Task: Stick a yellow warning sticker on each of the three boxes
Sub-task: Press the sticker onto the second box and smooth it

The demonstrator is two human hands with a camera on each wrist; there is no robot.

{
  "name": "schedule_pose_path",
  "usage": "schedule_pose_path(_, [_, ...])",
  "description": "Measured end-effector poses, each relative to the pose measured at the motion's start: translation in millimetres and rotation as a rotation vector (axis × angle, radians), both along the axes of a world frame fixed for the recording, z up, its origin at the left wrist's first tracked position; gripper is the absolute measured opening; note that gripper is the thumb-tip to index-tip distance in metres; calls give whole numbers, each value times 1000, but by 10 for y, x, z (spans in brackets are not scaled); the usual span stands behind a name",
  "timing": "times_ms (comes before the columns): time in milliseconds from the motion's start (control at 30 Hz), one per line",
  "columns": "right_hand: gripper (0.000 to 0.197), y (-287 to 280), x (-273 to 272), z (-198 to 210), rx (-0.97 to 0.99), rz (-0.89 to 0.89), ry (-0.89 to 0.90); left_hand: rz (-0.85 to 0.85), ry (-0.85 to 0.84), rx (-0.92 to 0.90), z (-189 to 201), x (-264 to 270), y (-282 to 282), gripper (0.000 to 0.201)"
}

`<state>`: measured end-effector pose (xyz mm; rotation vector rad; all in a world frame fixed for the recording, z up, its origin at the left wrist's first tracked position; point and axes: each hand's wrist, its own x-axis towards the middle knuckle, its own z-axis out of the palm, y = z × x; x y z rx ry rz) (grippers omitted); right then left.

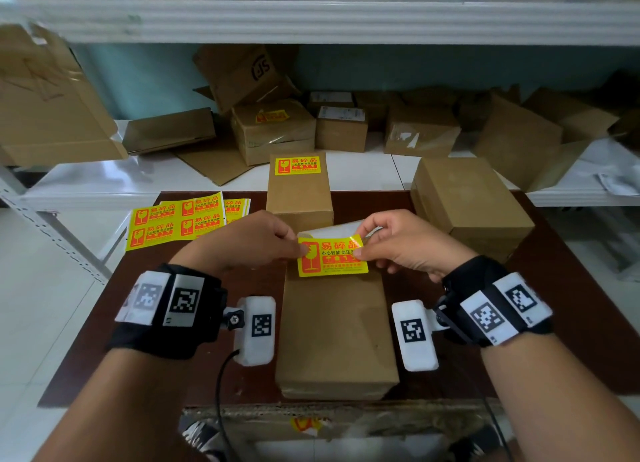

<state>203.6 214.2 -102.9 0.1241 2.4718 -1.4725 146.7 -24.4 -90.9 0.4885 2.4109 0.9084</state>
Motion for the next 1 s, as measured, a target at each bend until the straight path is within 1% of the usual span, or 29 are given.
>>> schedule_pose_path(100, [26,-17,7,-24,32,20,-15,-11,12,-44,-23,4,14,23])
schedule_pose_path(300, [33,-24,-34,-69,67,39,-10,-14,15,-86,-81,-27,12,22])
schedule_pose_path(500, [35,-4,-55,-106,108,77,-27,-38,17,-102,-104,-51,21,21])
schedule_pose_path(767, [34,1,-76,-106,113,93,-25,-33,4,-107,-124,-54,32,19])
schedule_pose_path(933, [34,4,-77,-120,89,102,-33,-25,14,-109,-140,-67,42,20])
schedule_pose_path(1000, [33,5,-76,-122,91,104,-35,-33,-9,-102,-140,-71,40,22])
